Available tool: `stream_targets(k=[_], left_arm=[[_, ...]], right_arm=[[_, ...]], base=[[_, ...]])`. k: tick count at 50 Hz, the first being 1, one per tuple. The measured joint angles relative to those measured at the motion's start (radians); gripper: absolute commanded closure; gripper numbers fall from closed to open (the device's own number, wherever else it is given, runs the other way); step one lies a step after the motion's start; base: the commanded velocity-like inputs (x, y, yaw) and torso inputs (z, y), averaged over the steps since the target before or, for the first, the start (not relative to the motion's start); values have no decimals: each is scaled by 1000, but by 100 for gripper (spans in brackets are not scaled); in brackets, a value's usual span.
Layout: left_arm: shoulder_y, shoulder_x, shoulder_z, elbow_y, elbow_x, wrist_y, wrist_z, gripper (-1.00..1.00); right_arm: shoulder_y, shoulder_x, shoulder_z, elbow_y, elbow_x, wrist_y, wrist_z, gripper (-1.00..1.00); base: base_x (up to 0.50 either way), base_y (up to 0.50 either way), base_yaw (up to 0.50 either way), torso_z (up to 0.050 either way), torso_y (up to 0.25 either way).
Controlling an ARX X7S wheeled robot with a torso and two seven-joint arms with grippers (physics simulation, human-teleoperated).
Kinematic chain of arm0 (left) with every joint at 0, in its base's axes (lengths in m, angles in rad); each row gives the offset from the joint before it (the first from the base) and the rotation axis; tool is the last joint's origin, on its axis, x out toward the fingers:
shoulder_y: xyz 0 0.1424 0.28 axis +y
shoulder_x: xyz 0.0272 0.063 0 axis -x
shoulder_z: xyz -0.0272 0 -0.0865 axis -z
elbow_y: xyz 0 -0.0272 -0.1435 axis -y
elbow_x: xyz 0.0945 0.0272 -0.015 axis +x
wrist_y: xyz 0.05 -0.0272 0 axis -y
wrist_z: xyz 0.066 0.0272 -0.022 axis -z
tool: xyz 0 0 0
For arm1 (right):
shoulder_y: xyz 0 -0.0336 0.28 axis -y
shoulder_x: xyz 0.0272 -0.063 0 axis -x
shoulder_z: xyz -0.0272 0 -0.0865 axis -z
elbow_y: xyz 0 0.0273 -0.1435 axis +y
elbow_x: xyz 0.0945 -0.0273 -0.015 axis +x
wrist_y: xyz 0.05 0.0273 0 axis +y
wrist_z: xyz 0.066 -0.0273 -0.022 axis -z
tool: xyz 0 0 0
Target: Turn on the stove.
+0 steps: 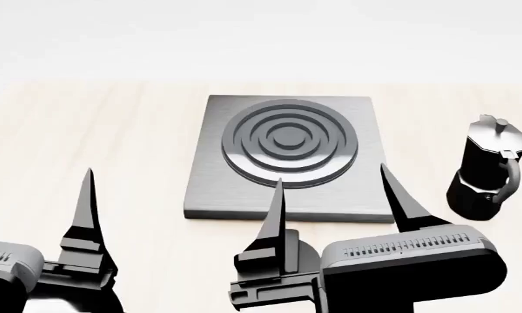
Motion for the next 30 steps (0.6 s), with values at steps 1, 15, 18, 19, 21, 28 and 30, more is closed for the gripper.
stream_targets(k=[1, 15, 18, 19, 21, 28, 30], left_arm=[[0, 0, 0, -1, 0, 1, 0, -100], [-4, -5, 5, -10, -6, 9, -7, -100], [-4, -6, 6, -10, -7, 9, -8, -100], [-4, -7, 7, -11, -8, 10, -9, -100], [-4, -8, 7, -10, -9, 10, -9, -100], [-3, -11, 8, -5, -14, 11, -12, -100], [-3, -11, 8, -4, -16, 11, -13, -100]], right_arm=[[0, 0, 0, 1, 0, -1, 0, -100], [1, 5, -3, 14, 6, -14, 5, -100], [0, 5, -3, 19, 8, -18, 5, -100], [0, 5, -3, 21, 9, -18, 6, -100], [-1, 4, -4, 27, 11, -17, 7, -100], [-7, 0, -2, 55, 23, -11, 7, -100], [-9, -1, 1, 66, 30, -8, 5, -100]], base=[[207, 0, 0, 0, 0], [146, 0, 0, 0, 0], [0, 0, 0, 0, 0], [0, 0, 0, 0, 0], [0, 0, 0, 0, 0], [0, 0, 0, 0, 0], [0, 0, 0, 0, 0]])
